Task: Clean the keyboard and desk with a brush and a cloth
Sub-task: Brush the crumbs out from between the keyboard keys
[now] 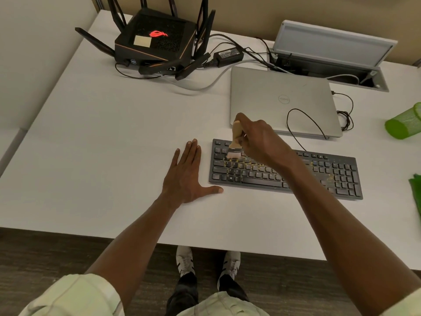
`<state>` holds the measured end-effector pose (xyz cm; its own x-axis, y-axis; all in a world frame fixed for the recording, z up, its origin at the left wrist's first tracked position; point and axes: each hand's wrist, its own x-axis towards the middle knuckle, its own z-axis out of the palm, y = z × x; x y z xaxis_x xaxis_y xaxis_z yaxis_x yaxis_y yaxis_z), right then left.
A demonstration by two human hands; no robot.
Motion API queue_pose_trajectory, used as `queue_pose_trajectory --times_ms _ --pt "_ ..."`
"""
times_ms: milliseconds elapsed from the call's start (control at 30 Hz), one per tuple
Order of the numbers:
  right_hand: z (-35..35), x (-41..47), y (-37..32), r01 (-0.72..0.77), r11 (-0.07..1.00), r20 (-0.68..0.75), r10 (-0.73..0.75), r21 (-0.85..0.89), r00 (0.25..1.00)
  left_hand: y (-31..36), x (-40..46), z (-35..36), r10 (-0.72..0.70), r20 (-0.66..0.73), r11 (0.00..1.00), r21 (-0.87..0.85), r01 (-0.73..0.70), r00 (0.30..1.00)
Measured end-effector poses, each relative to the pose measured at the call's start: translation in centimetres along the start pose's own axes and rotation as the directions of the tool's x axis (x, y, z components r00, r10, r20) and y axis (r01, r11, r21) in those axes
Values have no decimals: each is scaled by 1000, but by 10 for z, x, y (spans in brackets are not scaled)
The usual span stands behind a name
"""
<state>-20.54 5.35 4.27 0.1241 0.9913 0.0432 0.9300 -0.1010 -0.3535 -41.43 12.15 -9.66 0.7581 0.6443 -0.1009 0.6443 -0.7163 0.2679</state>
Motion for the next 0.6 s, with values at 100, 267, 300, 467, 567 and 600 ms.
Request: queue_pose_trajectory --times_ms 100,267,300,467,567,600 --pt "-2 -4 6 -34 999 13 34 -27 999 0 0 -1 -7 14 1000 12 7 1000" --pt "-16 -5 7 -22 999 -46 20 -29 999 1 0 -2 -8 20 1000 11 7 1000" --pt "-15 -3 5 -34 999 -79 34 1 996 1 -1 -2 -5 17 1000 7 5 1000" --pt "5 5 2 -295 932 -245 343 212 907 2 -1 -2 -13 10 1000 9 13 1000" --pt "19 4 -1 -366 889 -263 436 276 861 2 -1 -2 -13 9 1000 8 13 1000" --pt "21 2 -1 -373 886 -263 442 276 857 2 -1 -2 -12 6 1000 9 12 1000"
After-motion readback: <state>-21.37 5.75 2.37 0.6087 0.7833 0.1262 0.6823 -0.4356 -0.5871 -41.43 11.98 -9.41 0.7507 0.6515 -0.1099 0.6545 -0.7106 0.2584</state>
